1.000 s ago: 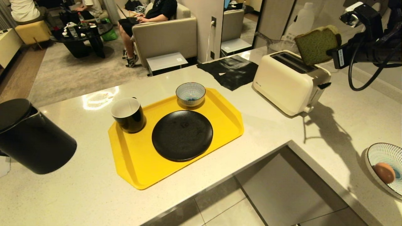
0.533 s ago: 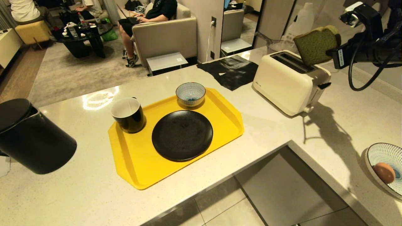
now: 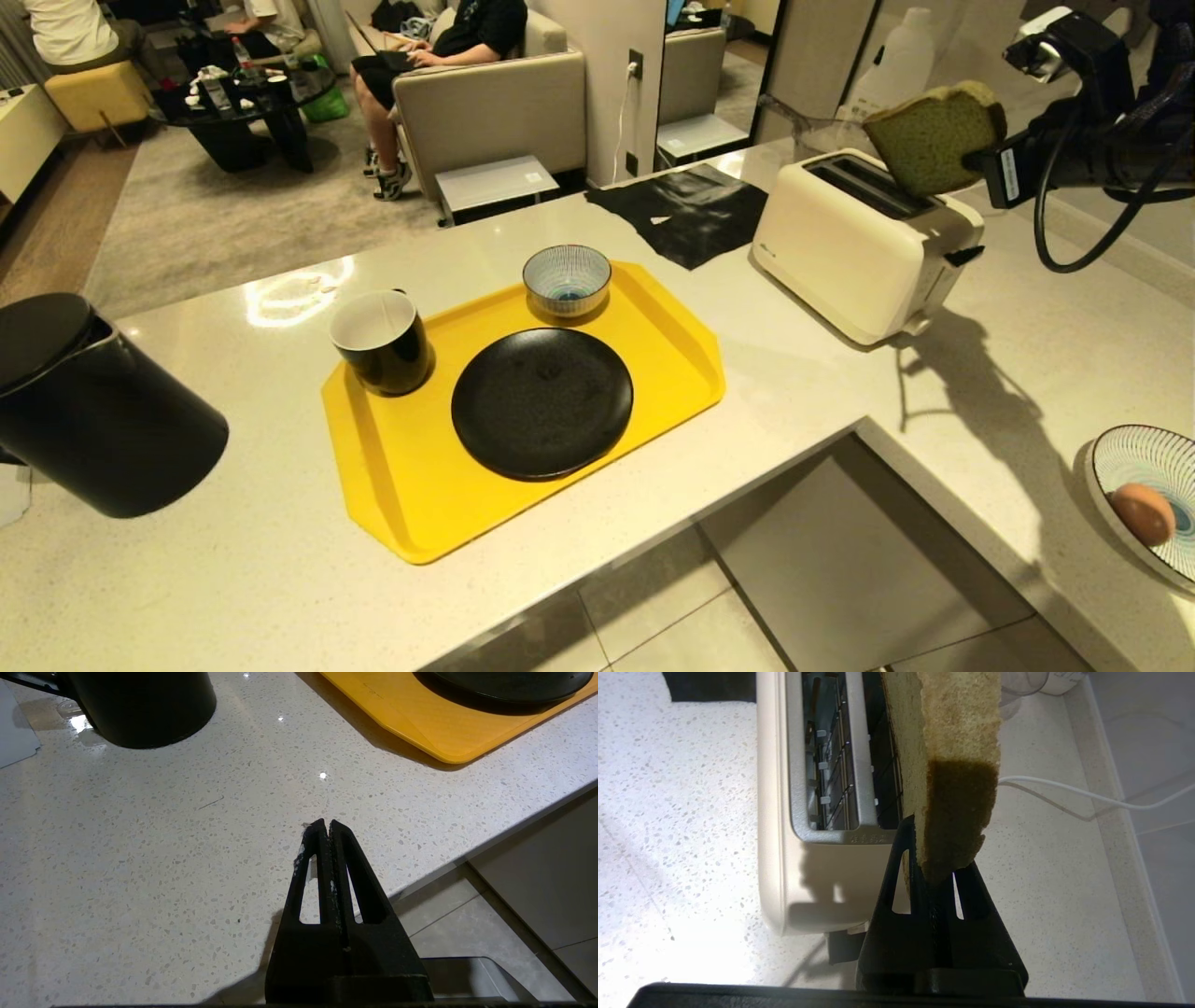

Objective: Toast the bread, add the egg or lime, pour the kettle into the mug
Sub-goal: Put the bread slices in the toaster

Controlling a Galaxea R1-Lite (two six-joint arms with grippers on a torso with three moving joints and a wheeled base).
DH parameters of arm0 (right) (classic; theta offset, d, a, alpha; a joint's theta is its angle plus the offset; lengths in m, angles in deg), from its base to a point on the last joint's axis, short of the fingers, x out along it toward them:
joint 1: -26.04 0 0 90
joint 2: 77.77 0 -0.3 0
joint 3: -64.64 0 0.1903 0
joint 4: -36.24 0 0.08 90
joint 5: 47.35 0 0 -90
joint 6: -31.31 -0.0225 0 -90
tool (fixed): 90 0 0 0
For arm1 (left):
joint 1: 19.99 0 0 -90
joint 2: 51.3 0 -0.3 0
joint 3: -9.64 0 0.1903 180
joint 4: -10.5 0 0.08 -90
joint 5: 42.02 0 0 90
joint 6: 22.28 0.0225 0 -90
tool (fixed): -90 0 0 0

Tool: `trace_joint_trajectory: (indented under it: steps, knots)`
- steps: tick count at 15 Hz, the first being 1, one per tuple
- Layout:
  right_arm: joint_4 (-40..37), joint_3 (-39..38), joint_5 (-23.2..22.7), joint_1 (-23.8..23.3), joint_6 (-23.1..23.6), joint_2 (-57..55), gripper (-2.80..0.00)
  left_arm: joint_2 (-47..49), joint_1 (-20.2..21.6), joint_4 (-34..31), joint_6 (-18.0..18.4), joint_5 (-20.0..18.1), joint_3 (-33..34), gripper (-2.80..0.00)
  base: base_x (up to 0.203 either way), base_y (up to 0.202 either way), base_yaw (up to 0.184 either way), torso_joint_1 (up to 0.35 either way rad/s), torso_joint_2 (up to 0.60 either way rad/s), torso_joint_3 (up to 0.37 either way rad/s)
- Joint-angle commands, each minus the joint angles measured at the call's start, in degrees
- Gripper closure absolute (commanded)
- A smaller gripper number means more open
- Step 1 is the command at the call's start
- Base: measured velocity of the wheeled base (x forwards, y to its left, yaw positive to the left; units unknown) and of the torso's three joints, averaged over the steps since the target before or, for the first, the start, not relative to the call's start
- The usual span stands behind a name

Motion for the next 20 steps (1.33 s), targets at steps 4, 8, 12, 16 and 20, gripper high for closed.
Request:
trace_joint_trajectory:
  steps: [4,8,12,16,20]
  knots:
    - [-0.85,-0.66,-0.05,0.06,0.17,0.71,0.0,0.04,0.08,-0.05,0.04,0.0,0.0,0.0,0.0,0.0,0.0,0.0,0.0,0.0]
    - [-0.76,-0.66,-0.13,0.06,0.17,0.89,0.0,0.03,0.06,-0.01,0.04,0.0,0.0,0.0,0.0,0.0,0.0,0.0,0.0,0.0]
    - [-0.76,-0.66,-0.22,0.59,0.17,1.05,0.0,0.04,-0.01,-0.02,0.04,0.0,0.0,0.0,0.0,0.0,0.0,0.0,0.0,0.0]
    - [-0.67,-0.58,-0.13,1.03,0.17,-0.14,0.0,-0.05,0.08,0.02,-0.04,0.0,0.0,0.0,0.0,0.0,0.0,0.0,0.0,0.0]
    - [-0.32,-0.22,0.39,1.03,0.26,-1.04,0.0,0.04,0.07,0.03,0.0,0.0,0.0,0.0,0.0,0.0,0.0,0.0,0.0,0.0]
